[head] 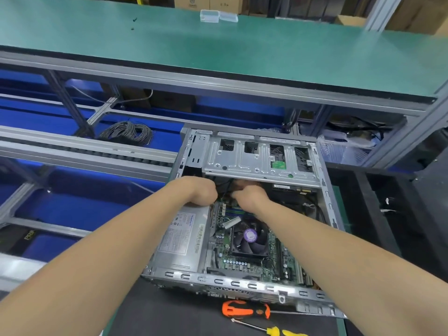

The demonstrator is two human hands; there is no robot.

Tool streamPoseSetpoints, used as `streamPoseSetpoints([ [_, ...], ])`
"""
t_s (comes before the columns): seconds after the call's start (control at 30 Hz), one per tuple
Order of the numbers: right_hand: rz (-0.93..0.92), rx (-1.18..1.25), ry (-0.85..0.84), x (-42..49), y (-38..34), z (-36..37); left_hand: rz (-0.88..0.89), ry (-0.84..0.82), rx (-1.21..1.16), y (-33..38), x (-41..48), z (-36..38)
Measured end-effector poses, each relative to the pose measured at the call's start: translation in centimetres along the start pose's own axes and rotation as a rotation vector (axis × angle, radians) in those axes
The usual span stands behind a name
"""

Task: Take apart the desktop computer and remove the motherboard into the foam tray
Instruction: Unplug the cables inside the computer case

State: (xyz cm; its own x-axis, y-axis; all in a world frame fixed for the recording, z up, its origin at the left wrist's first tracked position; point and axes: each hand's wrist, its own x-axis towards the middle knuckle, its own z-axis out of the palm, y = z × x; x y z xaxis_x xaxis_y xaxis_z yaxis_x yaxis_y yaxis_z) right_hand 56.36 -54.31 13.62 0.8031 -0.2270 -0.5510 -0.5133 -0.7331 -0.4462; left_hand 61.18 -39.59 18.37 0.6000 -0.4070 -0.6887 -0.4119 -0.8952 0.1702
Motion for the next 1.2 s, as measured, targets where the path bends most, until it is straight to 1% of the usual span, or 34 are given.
streamPoseSetpoints([
  [0.2, 0.063, 0.164, -0.132, 1.0, -1.3, -0.5, -0.062, 0.035, -0.010, -0.2, 0.9, 0.2],
  [0.33, 0.012, 0.143, -0.003, 1.7, -0.6, 0.5, -0.067, 0.041, 0.044, -0.3, 1.5, 0.4],
  [0.5, 0.019, 0.079, 0.000, 2.2, -0.2, 1.2, -0.036, 0.008, 0.089, 0.0, 1.5, 0.2],
  [0.6, -0.018, 0.099, 0.073, 2.4, -0.1, 1.6, -0.037, 0.001, 0.087, 0.0, 1.4, 0.2],
  [0.63, -0.008, 0.100, 0.073, 2.4, -0.3, 1.8, -0.039, 0.002, 0.085, 0.0, 1.4, 0.2],
  [0.73, 0.062, 0.176, 0.056, 1.9, -1.0, 1.3, -0.033, 0.005, 0.082, 0.1, 1.3, 0.3],
  [0.8, 0.060, 0.192, 0.099, 1.8, -1.0, 0.9, -0.029, 0.013, 0.089, 0.0, 1.2, 0.3],
  [0.83, 0.056, 0.229, 0.093, 1.7, -0.6, 0.9, -0.023, 0.015, 0.083, 0.0, 1.1, 0.3],
  [0.9, 0.051, 0.361, 0.110, 1.4, 0.5, 0.7, 0.001, 0.021, 0.032, 0.3, 0.6, 0.2],
  [0.97, 0.075, 0.374, 0.099, 1.6, 1.6, 0.5, 0.028, 0.034, -0.062, 0.4, 0.0, 0.2],
  [1.03, 0.059, 0.309, 0.114, 1.4, 2.4, 0.2, 0.048, 0.043, -0.174, 0.5, -0.5, 0.3],
  [1.13, -0.075, 0.122, 0.146, 0.1, 3.0, 0.1, 0.125, 0.077, -0.316, 0.1, -0.5, 0.7],
  [1.2, -0.223, 0.075, 0.097, -1.4, 3.3, 0.1, 0.218, 0.086, -0.395, 0.0, -0.7, 1.0],
])
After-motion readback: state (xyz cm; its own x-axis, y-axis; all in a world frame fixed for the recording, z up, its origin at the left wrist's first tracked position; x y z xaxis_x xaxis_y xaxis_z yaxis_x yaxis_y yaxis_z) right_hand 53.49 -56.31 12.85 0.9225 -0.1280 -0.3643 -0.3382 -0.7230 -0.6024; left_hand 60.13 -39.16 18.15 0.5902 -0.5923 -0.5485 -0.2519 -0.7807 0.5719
